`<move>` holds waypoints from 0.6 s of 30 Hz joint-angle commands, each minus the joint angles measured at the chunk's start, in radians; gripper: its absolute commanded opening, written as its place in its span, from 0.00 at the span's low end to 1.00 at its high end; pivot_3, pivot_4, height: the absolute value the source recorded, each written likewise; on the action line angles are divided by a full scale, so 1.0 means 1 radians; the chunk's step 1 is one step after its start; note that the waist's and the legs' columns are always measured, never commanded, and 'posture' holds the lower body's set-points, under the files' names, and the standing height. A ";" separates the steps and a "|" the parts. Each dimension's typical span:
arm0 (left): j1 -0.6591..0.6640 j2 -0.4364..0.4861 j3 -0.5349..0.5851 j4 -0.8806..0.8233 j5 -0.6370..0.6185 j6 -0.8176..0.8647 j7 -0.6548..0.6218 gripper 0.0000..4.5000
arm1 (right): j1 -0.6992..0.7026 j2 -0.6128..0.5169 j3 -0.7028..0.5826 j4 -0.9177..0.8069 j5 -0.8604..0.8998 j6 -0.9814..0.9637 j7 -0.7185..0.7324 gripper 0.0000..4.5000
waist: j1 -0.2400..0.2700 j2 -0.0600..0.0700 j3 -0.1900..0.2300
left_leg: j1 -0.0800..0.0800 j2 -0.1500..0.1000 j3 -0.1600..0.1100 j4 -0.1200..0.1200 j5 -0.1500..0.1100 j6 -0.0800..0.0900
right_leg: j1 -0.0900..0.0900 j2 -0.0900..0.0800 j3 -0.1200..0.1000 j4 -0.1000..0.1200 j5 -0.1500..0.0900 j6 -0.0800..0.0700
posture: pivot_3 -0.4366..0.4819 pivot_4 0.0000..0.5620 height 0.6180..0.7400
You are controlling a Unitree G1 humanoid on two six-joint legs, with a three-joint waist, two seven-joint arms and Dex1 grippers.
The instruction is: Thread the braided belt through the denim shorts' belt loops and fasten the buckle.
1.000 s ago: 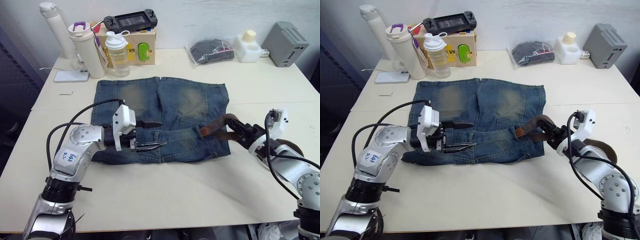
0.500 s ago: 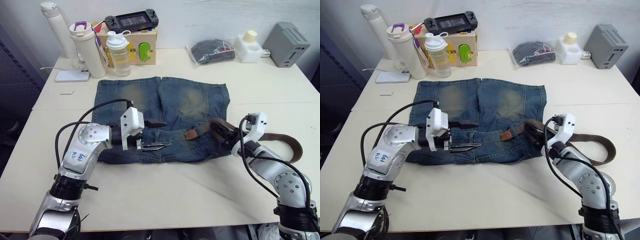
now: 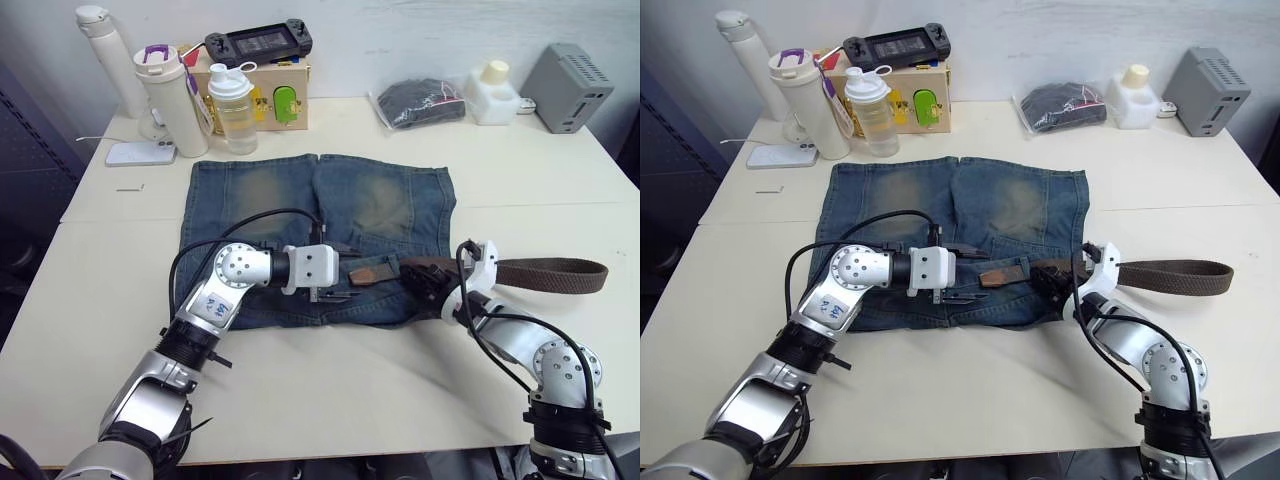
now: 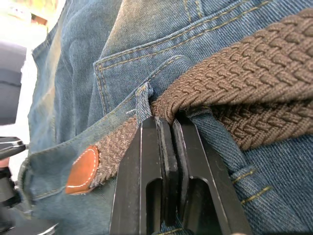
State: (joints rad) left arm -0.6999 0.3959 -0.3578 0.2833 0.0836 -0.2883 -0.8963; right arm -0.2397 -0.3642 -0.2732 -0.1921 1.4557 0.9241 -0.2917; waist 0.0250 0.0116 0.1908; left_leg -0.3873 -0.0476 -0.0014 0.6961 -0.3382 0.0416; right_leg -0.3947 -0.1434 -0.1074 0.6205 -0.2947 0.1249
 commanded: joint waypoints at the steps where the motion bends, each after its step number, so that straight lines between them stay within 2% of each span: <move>1: -0.046 -0.019 -0.005 0.047 0.049 -0.082 0.044 0.77 | 0.023 0.018 0.006 0.014 0.018 0.018 -0.022 0.00 | 0.000 0.000 0.000 | 0.000 0.000 0.000 0.000 0.000 0.000 | 0.000 0.000 0.000 0.000 0.000 0.000 | 0.48 0.27 0.59; 3: -0.062 -0.023 -0.014 0.081 0.082 -0.111 0.061 0.77 | 0.025 0.025 0.007 0.016 0.014 0.014 -0.017 0.00 | 0.001 -0.001 0.000 | 0.000 0.000 0.000 0.001 0.000 0.000 | 0.000 0.000 0.000 0.001 0.000 0.000 | 0.48 0.27 0.59; 8: -0.087 -0.060 0.003 0.122 0.072 -0.111 0.082 0.77 | 0.030 0.040 0.009 0.004 0.008 0.007 -0.021 0.00 | 0.000 -0.001 -0.001 | 0.000 0.000 0.000 0.001 0.000 0.000 | 0.000 0.000 0.000 0.001 0.000 0.000 | 0.48 0.27 0.59; 11: -0.087 -0.064 0.006 0.122 0.065 -0.113 0.074 0.61 | 0.033 0.044 0.013 -0.006 -0.001 0.004 -0.021 0.00 | 0.000 -0.001 -0.001 | 0.000 0.000 0.000 0.001 0.000 0.000 | 0.000 0.000 0.000 0.001 0.000 0.000 | 0.48 0.27 0.59; 16: -0.082 -0.059 0.000 0.129 0.076 -0.118 0.069 0.09 | 0.036 0.049 0.013 -0.018 -0.010 0.000 -0.020 0.00 | 0.000 -0.001 -0.001 | 0.000 0.000 0.000 0.001 0.000 0.000 | 0.000 0.000 0.000 0.001 0.000 0.000 | 0.48 0.27 0.59; 17: -0.084 -0.056 -0.006 0.133 0.089 -0.122 0.073 0.05 | 0.038 0.047 0.013 -0.023 -0.013 0.000 -0.020 0.00 | 0.000 -0.001 -0.001 | 0.000 0.000 0.000 0.001 0.000 0.000 | 0.000 0.000 0.000 0.001 0.000 0.000 | 0.48 0.27 0.59; 18: -0.086 -0.053 -0.012 0.137 0.102 -0.126 0.076 0.05 | 0.040 0.046 0.013 -0.029 -0.017 0.001 -0.020 0.00 | -0.001 -0.001 -0.001 | 0.000 0.000 0.000 0.001 0.000 0.000 | 0.000 0.000 0.000 0.001 0.000 0.000 | 0.48 0.27 0.59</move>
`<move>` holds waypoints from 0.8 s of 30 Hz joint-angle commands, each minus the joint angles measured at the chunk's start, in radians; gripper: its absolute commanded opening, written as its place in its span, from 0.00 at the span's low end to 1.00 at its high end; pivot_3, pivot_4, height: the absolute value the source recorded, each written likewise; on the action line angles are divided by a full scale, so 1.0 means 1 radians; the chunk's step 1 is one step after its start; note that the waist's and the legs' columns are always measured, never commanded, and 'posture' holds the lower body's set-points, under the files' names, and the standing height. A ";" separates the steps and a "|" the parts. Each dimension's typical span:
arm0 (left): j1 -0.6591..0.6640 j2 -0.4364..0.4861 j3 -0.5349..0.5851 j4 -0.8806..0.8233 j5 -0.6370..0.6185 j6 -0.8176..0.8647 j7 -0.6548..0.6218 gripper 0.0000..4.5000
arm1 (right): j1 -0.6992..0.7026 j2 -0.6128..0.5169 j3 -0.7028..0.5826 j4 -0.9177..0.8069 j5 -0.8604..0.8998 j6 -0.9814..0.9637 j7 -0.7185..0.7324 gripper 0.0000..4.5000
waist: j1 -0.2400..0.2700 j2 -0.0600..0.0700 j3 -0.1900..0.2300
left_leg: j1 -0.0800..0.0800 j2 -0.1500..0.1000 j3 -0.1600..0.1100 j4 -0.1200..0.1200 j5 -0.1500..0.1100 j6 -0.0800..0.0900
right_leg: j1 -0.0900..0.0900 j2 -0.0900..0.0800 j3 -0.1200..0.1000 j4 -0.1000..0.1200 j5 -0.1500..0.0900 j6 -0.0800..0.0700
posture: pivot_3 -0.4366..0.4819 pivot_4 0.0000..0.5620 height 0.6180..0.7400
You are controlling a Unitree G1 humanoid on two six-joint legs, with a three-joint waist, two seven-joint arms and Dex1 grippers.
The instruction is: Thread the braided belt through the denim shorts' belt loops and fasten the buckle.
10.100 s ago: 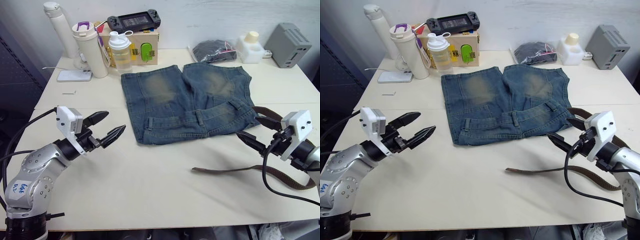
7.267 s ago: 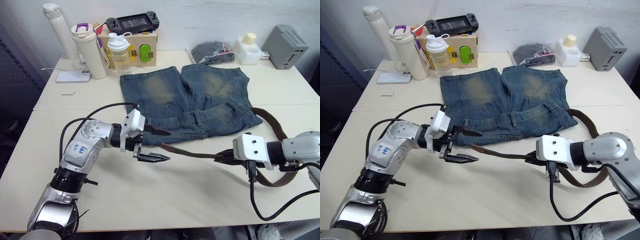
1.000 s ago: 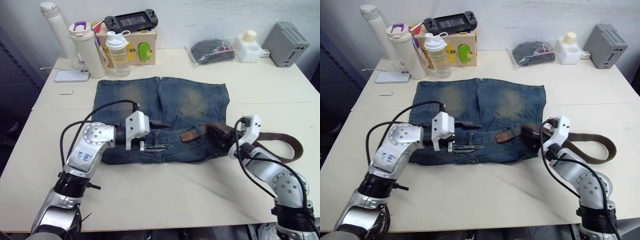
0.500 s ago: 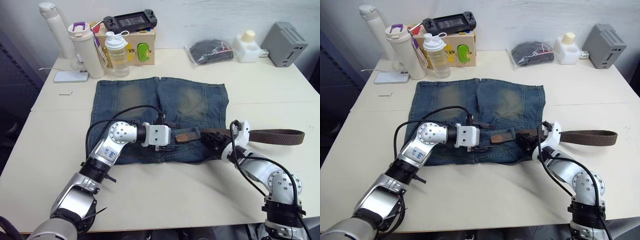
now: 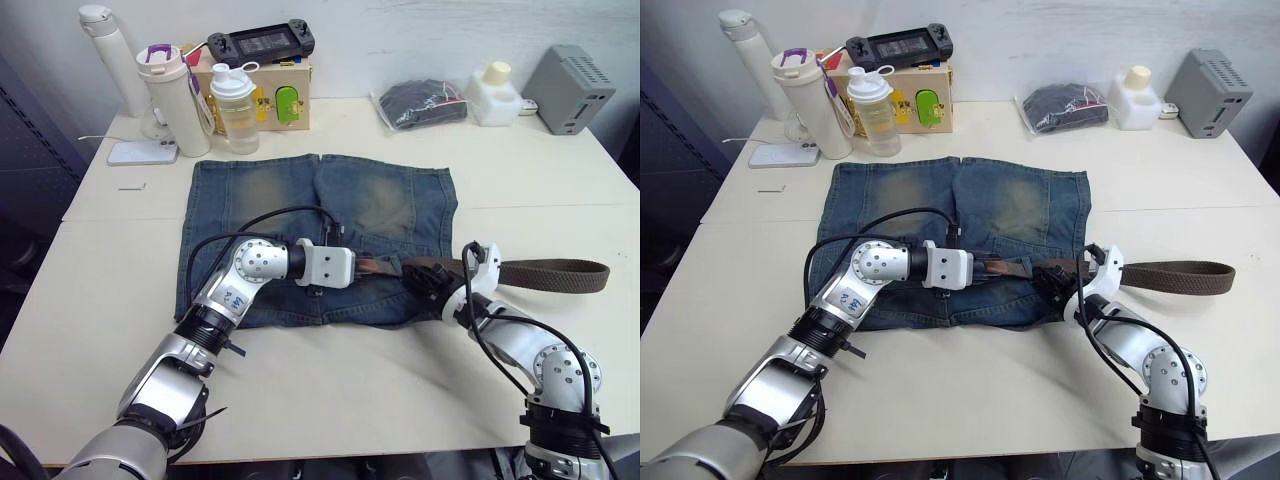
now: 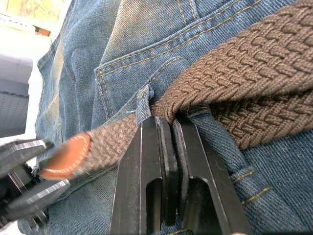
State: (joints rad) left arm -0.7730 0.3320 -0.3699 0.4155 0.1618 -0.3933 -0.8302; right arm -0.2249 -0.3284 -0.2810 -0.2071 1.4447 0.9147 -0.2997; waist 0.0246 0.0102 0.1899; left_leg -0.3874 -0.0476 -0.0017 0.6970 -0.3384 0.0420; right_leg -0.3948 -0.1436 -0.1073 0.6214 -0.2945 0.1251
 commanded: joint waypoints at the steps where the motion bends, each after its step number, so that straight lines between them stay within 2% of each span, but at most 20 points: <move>1: -0.014 0.012 -0.002 0.007 0.030 -0.028 0.011 0.05 | 0.028 0.008 0.021 -0.019 -0.011 0.011 -0.013 0.00 | 0.000 0.000 0.000 | 0.000 0.000 0.000 0.000 0.000 0.000 | 0.000 0.000 0.000 0.000 0.000 0.000 | 0.48 0.27 0.59; 8: -0.029 0.001 0.003 0.006 0.038 -0.043 0.026 0.05 | 0.032 0.003 -0.032 -0.066 0.010 -0.030 -0.048 0.00 | 0.002 0.000 0.000 | 0.000 0.000 0.000 0.000 0.000 0.000 | 0.000 0.000 0.000 0.000 0.000 0.000 | 0.48 0.27 0.59; 11: -0.035 -0.002 0.011 0.006 0.029 -0.037 0.021 0.03 | 0.029 -0.025 -0.093 -0.127 0.096 -0.067 -0.087 0.24 | 0.003 0.000 0.000 | -0.001 0.000 0.000 0.000 0.000 0.000 | 0.000 0.000 0.000 0.000 0.000 0.000 | 0.48 0.27 0.59; 13: -0.038 -0.002 0.016 0.000 0.023 -0.032 0.018 0.03 | 0.028 -0.070 -0.119 -0.166 0.158 -0.069 -0.099 0.46 | 0.003 0.000 0.000 | -0.001 -0.001 0.000 0.000 0.000 0.000 | -0.001 -0.001 0.000 0.000 0.000 0.000 | 0.48 0.27 0.59; 16: -0.039 -0.003 0.021 -0.024 0.001 -0.009 -0.001 0.03 | 0.052 -0.211 -0.147 -0.217 0.260 -0.022 -0.057 0.77 | 0.002 0.000 0.000 | -0.002 -0.001 0.000 0.001 0.000 0.001 | -0.002 -0.001 0.000 0.000 0.000 0.001 | 0.48 0.27 0.59; 18: -0.040 -0.006 0.026 -0.040 -0.014 0.009 -0.009 0.03 | 0.093 -0.394 -0.124 -0.285 0.129 0.057 0.089 0.99 | 0.003 0.000 0.000 | -0.003 -0.001 0.000 0.001 0.000 0.001 | -0.002 -0.002 0.000 0.000 0.000 0.001 | 0.48 0.27 0.59; 21: -0.038 -0.010 0.035 -0.063 -0.039 0.043 -0.021 0.03 | 0.173 -0.643 -0.066 -0.421 -0.174 0.017 0.365 0.99 | 0.004 0.000 0.000 | -0.003 -0.001 0.001 0.001 0.000 0.003 | -0.002 -0.003 0.000 -0.001 0.000 0.001 | 0.48 0.27 0.59; 24: -0.026 -0.016 0.049 -0.104 -0.094 0.109 -0.057 0.03 | 0.322 -0.830 0.048 -0.543 -0.592 -0.243 0.646 0.99 | 0.005 -0.001 0.001 | -0.004 0.000 0.002 0.001 -0.001 0.004 | -0.002 -0.002 0.000 -0.002 0.000 0.001 | 0.48 0.27 0.59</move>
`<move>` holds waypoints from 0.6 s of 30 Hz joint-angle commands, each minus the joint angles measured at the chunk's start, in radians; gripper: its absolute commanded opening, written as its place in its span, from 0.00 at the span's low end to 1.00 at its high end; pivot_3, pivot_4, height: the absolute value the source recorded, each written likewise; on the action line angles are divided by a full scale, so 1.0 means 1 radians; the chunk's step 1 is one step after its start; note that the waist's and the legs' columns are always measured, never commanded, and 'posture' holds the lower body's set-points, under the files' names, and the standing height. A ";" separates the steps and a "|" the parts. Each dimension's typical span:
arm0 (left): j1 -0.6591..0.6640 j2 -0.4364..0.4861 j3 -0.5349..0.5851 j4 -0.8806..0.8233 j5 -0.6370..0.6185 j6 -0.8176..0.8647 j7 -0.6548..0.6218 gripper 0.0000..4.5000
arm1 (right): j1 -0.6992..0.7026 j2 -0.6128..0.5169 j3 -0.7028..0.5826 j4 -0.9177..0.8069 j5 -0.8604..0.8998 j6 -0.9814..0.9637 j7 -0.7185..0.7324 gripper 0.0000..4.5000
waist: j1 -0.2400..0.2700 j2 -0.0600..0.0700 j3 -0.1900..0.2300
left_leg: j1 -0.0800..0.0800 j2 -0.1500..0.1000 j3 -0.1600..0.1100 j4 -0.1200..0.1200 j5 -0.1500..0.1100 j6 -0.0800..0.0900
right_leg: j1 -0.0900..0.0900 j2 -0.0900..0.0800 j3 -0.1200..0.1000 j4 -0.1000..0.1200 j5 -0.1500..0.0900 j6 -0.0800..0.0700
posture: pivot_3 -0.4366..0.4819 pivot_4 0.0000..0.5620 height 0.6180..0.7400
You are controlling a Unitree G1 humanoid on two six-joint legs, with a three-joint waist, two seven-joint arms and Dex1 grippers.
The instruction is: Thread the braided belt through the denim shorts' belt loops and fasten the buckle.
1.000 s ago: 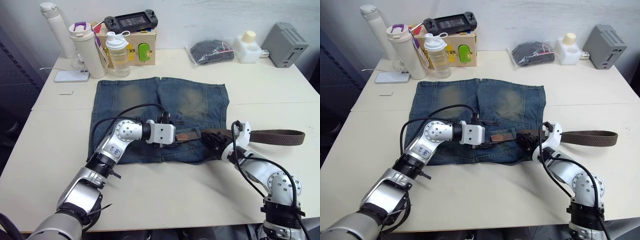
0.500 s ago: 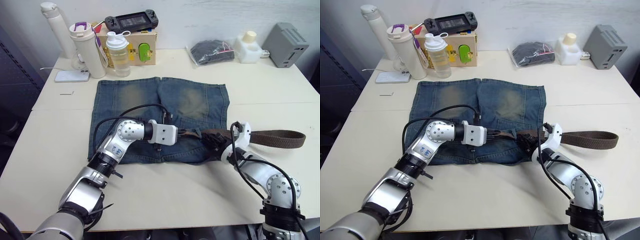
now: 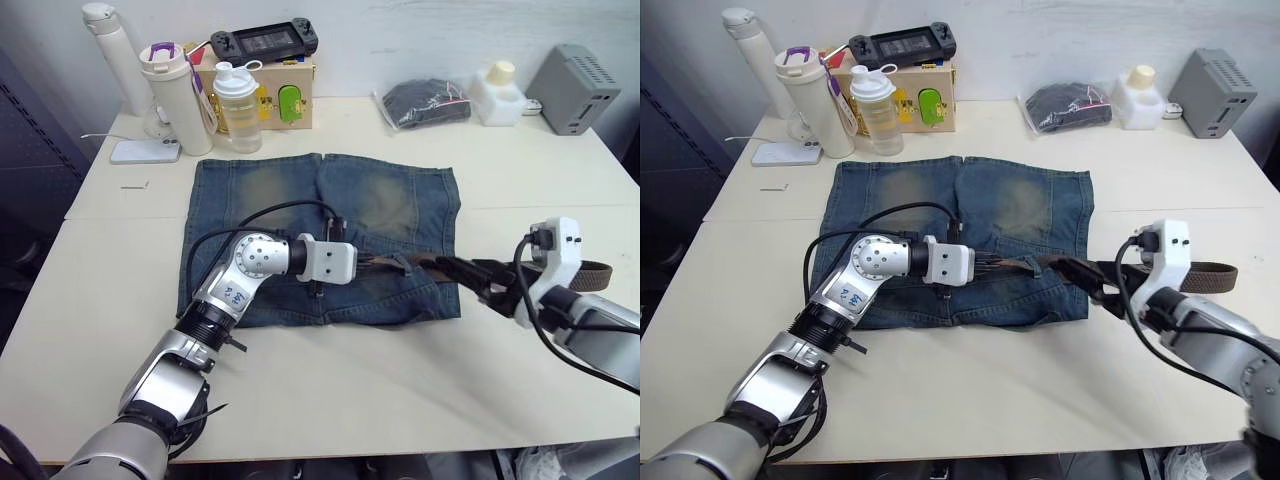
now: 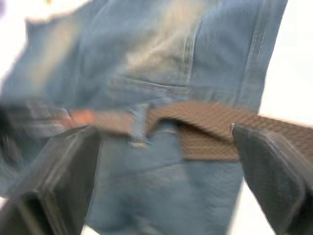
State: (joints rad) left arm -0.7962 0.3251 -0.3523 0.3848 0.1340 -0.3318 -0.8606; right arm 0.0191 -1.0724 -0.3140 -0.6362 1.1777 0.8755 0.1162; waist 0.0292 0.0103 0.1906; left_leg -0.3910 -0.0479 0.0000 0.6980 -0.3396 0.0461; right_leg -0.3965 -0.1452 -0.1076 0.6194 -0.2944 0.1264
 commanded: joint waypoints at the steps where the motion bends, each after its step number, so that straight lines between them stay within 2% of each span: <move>1: 0.001 -0.009 0.035 -0.088 -0.078 0.068 -0.034 0.03 | 0.117 -0.113 0.130 -0.106 -0.451 -0.294 0.266 0.99 | 0.000 -0.002 0.001 | 0.000 0.000 0.000 0.000 0.000 0.000 | 0.000 0.001 0.000 0.000 0.000 0.000 | 0.48 0.27 0.59; 5: 0.024 0.020 0.039 -0.135 -0.080 0.079 -0.050 0.03 | 0.184 -0.159 0.330 -0.005 -0.915 -0.627 0.315 0.99 | 0.000 -0.003 0.001 | 0.000 -0.002 0.001 0.001 0.000 0.000 | 0.001 0.000 0.001 -0.001 0.001 0.003 | 0.48 0.27 0.59; 8: 0.065 0.056 0.060 -0.189 -0.097 0.059 -0.061 0.03 | 0.151 -0.134 0.445 0.088 -1.166 -0.759 0.323 0.99 | 0.000 -0.003 0.001 | 0.001 -0.003 0.001 0.001 0.000 0.000 | 0.001 -0.001 0.002 -0.001 0.001 0.004 | 0.48 0.27 0.59; 13: 0.146 0.121 0.097 -0.253 -0.094 -0.029 -0.036 0.03 | 0.068 -0.033 0.520 0.175 -1.456 -0.882 0.266 0.99 | -0.003 -0.004 0.001 | 0.002 -0.002 0.000 0.001 0.001 -0.002 | 0.002 -0.001 0.001 -0.002 0.001 0.003 | 0.48 0.27 0.59; 17: 0.197 0.143 0.098 -0.285 -0.073 -0.066 -0.018 0.03 | 0.037 0.049 0.572 0.251 -1.613 -0.909 0.255 0.99 | -0.002 -0.006 0.000 | 0.004 -0.002 0.000 0.001 0.001 -0.003 | 0.004 0.000 0.001 -0.002 0.001 0.003 | 0.48 0.27 0.59; 18: 0.201 0.141 0.099 -0.290 -0.069 -0.065 -0.010 0.03 | 0.039 0.066 0.574 0.269 -1.629 -0.900 0.262 0.94 | -0.002 -0.008 -0.001 | 0.004 -0.002 0.000 0.002 0.001 -0.003 | 0.005 0.000 0.001 -0.001 0.001 0.003 | 0.48 0.27 0.59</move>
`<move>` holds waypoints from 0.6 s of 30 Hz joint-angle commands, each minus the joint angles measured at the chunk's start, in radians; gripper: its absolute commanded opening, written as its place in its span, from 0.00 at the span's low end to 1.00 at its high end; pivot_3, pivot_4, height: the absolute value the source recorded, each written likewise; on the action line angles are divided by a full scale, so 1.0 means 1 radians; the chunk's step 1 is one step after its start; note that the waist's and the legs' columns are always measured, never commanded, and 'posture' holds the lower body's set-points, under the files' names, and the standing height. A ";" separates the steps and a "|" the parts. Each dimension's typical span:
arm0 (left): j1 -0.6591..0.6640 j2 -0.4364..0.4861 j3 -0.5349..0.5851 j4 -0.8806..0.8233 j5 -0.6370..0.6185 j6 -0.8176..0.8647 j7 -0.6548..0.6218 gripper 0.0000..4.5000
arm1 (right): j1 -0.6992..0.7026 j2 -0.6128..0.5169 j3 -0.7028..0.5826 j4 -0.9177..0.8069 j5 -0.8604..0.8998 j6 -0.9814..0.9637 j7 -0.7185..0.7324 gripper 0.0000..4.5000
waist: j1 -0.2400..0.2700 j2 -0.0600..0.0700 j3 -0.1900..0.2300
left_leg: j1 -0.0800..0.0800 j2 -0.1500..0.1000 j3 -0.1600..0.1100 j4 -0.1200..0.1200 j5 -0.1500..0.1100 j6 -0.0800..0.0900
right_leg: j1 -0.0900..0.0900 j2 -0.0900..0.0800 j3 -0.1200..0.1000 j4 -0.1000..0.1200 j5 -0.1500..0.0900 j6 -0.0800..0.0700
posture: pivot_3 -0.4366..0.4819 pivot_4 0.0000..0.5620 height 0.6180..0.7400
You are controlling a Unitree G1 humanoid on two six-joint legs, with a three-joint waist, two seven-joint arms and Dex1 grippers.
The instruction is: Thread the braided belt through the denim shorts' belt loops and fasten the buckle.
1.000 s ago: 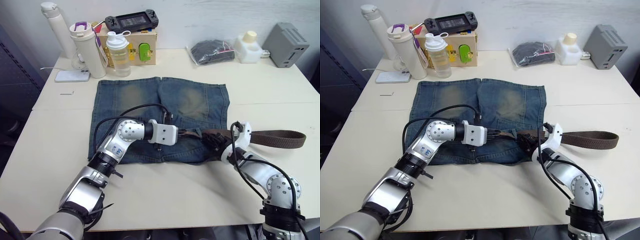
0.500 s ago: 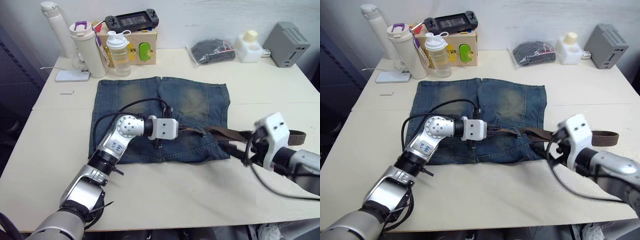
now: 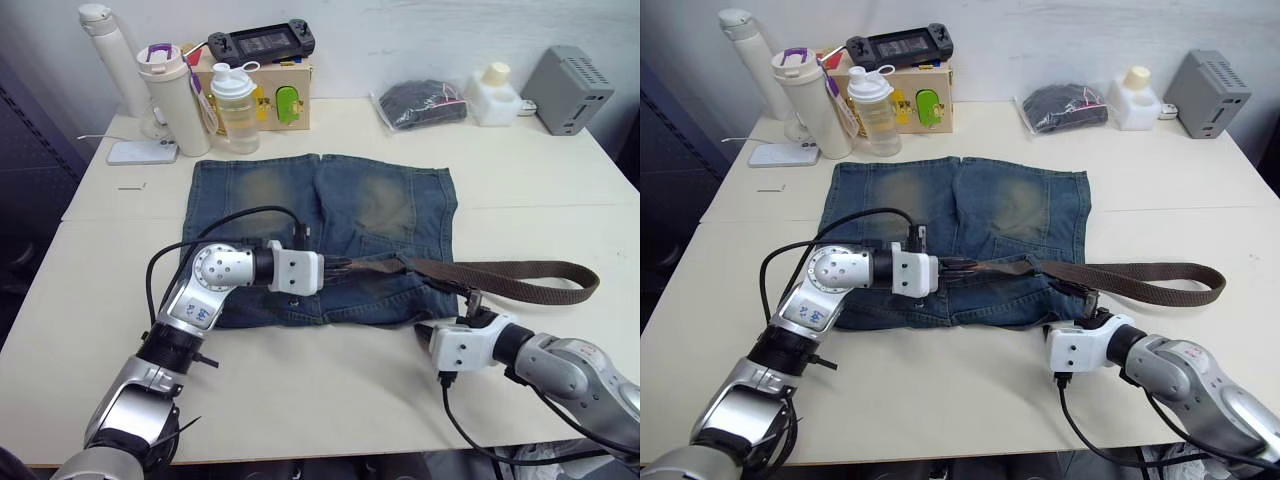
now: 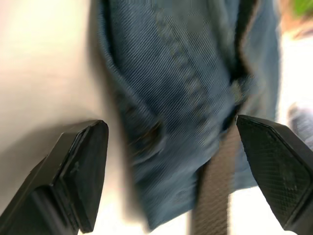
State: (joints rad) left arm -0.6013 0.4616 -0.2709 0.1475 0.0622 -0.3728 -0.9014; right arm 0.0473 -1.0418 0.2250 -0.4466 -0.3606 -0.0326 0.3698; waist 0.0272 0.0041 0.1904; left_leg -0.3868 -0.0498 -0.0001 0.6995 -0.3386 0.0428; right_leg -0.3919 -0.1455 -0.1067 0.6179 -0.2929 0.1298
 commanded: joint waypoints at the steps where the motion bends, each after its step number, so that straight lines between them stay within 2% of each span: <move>1: 0.009 0.001 0.020 -0.059 0.000 -0.020 0.037 0.03 | 0.011 0.048 0.037 0.098 -0.112 0.009 0.011 0.87 | 0.001 -0.004 -0.002 | 0.000 0.000 0.000 0.000 0.000 0.000 | 0.000 0.000 0.000 0.000 0.000 0.000 | 0.48 0.27 0.59; 2: 0.011 -0.003 0.022 -0.066 -0.002 -0.016 0.045 0.03 | 0.015 0.063 0.031 0.112 -0.116 0.017 0.017 0.82 | 0.002 -0.006 -0.004 | 0.001 0.000 -0.001 0.000 0.000 0.000 | 0.001 0.000 0.000 0.000 0.000 0.000 | 0.48 0.27 0.59; 9: 0.014 -0.014 0.014 -0.084 -0.001 -0.020 0.071 0.03 | 0.053 0.092 -0.114 0.147 -0.074 0.037 0.031 0.03 | 0.010 -0.008 -0.005 | 0.001 -0.002 -0.001 0.001 0.000 0.000 | 0.002 -0.001 0.000 0.001 0.000 0.000 | 0.48 0.27 0.59; 15: 0.018 -0.011 0.009 -0.086 -0.006 -0.042 0.069 0.03 | 0.134 0.045 -0.345 0.204 0.000 0.006 0.066 0.01 | 0.036 -0.007 -0.004 | 0.000 -0.003 -0.001 0.001 0.001 0.001 | 0.001 -0.002 0.000 0.000 0.001 0.001 | 0.48 0.27 0.59; 18: 0.020 -0.013 0.003 -0.082 -0.003 -0.055 0.068 0.03 | 0.161 0.031 -0.391 0.232 0.016 -0.016 0.099 0.01 | 0.036 -0.007 -0.004 | 0.000 -0.003 -0.001 0.000 0.001 0.001 | 0.001 -0.002 0.000 0.000 0.001 0.001 | 0.48 0.27 0.59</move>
State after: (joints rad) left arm -0.5819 0.4475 -0.2738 0.0908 0.0666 -0.4082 -0.8418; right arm 0.2010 -1.0035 -0.1195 -0.2240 -0.3630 -0.0447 0.4544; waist 0.0628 -0.0024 0.1861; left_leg -0.3868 -0.0527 -0.0008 0.6997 -0.3377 0.0436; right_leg -0.3911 -0.1470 -0.1068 0.6184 -0.2922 0.1310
